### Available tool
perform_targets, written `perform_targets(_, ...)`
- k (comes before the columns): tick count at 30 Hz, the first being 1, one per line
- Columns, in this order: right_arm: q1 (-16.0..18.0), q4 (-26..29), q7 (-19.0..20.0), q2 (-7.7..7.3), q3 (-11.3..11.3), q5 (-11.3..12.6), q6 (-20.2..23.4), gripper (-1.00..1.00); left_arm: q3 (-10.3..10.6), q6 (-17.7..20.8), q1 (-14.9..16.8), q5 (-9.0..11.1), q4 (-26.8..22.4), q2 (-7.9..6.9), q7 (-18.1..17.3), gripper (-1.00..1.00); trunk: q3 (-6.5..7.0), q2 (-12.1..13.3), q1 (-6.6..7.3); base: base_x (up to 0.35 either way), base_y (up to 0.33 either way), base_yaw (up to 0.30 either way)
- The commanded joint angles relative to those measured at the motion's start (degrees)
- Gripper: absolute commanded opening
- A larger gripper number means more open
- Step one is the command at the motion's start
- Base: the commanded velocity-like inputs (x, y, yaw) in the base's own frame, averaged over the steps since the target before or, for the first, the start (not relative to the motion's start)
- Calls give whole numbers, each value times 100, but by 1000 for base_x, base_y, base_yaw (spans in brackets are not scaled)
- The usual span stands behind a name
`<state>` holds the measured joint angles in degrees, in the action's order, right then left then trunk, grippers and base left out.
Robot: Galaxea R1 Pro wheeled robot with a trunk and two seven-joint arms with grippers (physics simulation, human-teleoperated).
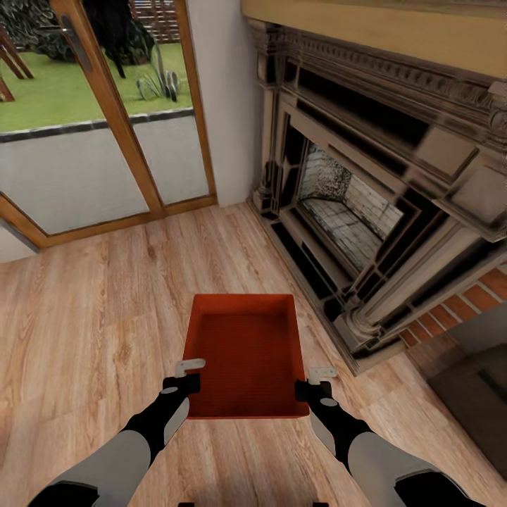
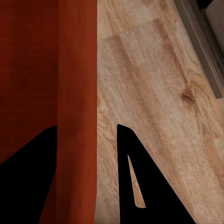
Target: Move the two storage containers from the living room to the garage. In the garage, place one container on the floor and stack the other container on top of it (either order is fine).
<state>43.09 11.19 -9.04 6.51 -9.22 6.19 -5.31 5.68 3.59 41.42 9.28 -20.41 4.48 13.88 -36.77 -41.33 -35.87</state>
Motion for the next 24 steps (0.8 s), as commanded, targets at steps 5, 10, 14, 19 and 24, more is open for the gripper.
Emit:
perform_targets(5, 7, 15, -28, 0, -63, 23, -9, -100, 53, 36, -3, 56, 2, -8, 71, -100, 86, 198, 109, 0, 0, 0)
perform_targets(10, 7, 15, -34, 0, -61, 23, -11, -100, 52, 36, -3, 56, 2, -8, 71, -100, 176, 398, 219, 0, 0, 0)
perform_targets(14, 7, 15, -33, 0, -62, 23, -17, -100, 49, 36, -2, 56, 2, -8, 71, -100, 248, 558, 307, 0, 0, 0)
perform_targets(19, 7, 15, -36, 0, -62, 23, -22, -100, 48, 36, -3, 56, 2, -8, 71, -100, 337, 759, 417, 0, 0, 0)
perform_targets(24, 7, 15, -36, 0, -61, 23, -23, -100, 47, 36, -3, 56, 2, -8, 71, -100, 427, 960, 527, 0, 0, 0)
